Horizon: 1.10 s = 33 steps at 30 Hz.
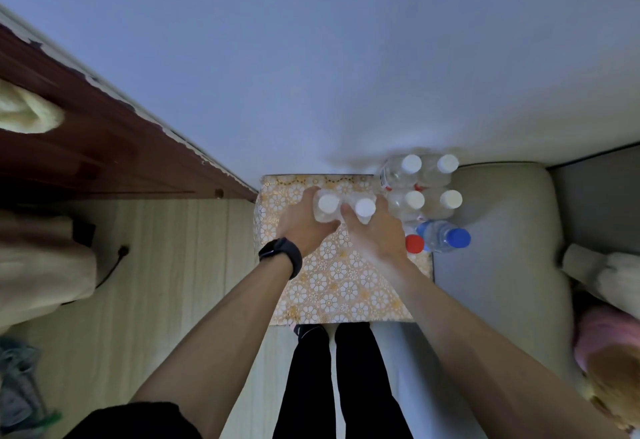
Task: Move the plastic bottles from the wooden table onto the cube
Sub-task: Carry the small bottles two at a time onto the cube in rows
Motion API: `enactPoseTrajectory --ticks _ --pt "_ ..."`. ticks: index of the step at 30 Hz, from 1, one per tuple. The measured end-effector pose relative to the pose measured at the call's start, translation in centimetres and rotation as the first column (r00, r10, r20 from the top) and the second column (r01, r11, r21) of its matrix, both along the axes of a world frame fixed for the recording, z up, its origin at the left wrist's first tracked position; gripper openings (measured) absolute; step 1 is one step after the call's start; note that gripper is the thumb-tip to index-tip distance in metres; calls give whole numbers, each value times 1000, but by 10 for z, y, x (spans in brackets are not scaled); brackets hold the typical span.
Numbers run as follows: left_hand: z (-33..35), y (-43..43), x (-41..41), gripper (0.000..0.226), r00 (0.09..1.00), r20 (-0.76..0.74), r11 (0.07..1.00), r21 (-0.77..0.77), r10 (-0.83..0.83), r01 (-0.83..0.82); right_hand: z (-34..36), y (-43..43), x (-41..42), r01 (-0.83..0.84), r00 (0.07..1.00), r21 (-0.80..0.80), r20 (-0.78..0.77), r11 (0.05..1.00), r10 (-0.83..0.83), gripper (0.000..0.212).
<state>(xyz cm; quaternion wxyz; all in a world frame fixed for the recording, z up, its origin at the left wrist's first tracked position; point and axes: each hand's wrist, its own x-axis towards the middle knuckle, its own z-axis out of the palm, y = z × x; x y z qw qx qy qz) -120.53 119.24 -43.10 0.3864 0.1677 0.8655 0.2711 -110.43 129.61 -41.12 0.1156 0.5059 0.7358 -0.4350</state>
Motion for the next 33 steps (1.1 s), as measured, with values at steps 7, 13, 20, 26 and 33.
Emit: enactPoseTrajectory --ticks 7,13,20,26,33 --pt "-11 37 -26 66 998 -26 996 65 59 -57 -10 36 -39 51 993 -8 -104 999 -52 68" --pt "-18 38 -18 75 989 -39 983 126 141 -135 -3 48 -43 -98 995 170 16 980 97 64" --pt "-20 48 -21 62 993 -18 991 63 121 -119 13 63 -51 -500 857 318 318 806 406 45" --pt "-29 48 -15 58 986 -16 977 142 166 -162 7 66 -47 -587 804 393 383 708 455 52" --pt "-26 55 -20 61 993 6 990 72 117 -117 12 71 -47 -563 825 412 327 716 460 54"
